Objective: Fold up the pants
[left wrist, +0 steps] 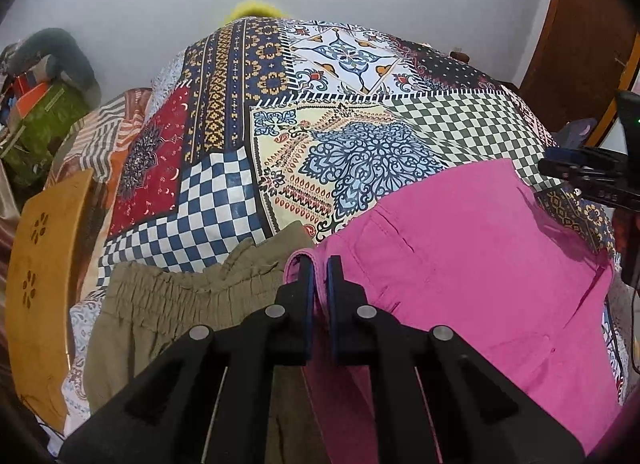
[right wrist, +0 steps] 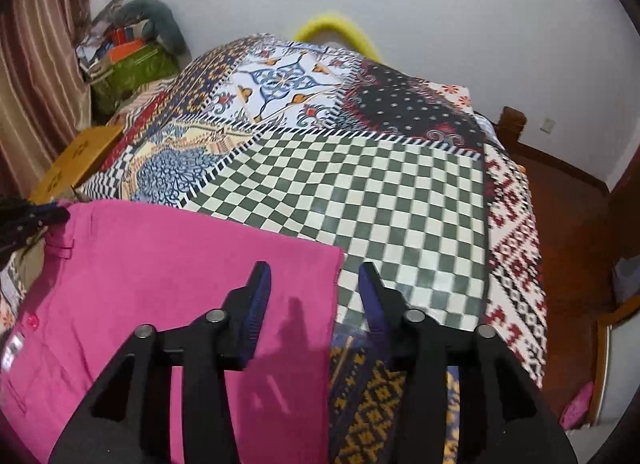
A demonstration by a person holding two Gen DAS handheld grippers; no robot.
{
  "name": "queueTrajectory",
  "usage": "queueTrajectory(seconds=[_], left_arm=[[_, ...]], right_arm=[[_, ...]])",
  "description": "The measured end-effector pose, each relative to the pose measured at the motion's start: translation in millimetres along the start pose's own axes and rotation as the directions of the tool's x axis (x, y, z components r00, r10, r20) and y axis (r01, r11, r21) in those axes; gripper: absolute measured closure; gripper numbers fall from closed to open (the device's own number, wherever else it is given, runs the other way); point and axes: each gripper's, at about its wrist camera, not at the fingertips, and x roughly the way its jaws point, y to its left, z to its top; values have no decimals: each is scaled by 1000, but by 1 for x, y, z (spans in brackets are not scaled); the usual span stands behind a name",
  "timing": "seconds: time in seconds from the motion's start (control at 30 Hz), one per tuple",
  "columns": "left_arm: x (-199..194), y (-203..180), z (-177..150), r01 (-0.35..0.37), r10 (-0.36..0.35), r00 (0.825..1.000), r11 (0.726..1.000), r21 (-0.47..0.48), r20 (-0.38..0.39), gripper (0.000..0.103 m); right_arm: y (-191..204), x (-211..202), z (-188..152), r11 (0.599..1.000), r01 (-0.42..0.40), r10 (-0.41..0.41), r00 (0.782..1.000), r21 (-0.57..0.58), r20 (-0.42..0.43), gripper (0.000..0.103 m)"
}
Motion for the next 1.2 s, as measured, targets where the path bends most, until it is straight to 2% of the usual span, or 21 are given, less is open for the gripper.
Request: queueTrajectory(seconds=[0.17,0.27,0.43,0.47,0.57,0.63,0.83,0.93,1.2], left_arm=[[9,1,-7,19,-19,1000,1000,10,-7,97],[16,1,-11,28,-27,999,999,17,-17,97],[24,-2,-11,31,-30,999,999,26,-27,97],[24,-3,-11,30,-29,999,999,26,-25,97],[22,-5,-12,33,-32,999,999,23,-24,97],[21,-7,-11,29,-28,999,999,29,-23,97],[2,-6,-1,13,-13,1000,1000,25,12,97],[-14,-5,8,-8,7,999,1000,12,46,98],[-47,-10,36,9,-7,994,1000,-19,105,98]], right_arm=[[0,36,2,1000,-17,17,998,3,-65,61],[0,57,2,1000,2,-4,995,-21,-95,61],[-9,66,6,998,-36,40,995,45,-88,61],[-10,66,5,997,-47,51,995,53,-84,63],[-6,66,4,996,-76,80,993,46,-92,89],[-2,64,3,997,-67,70,994,29,-90,96],[-1,49,1,998,-42,44,999,37,-32,99],[-6,29,6,998,-29,28,999,49,19,99],[-18,-33,36,997,-16,3,987,79,158,100]])
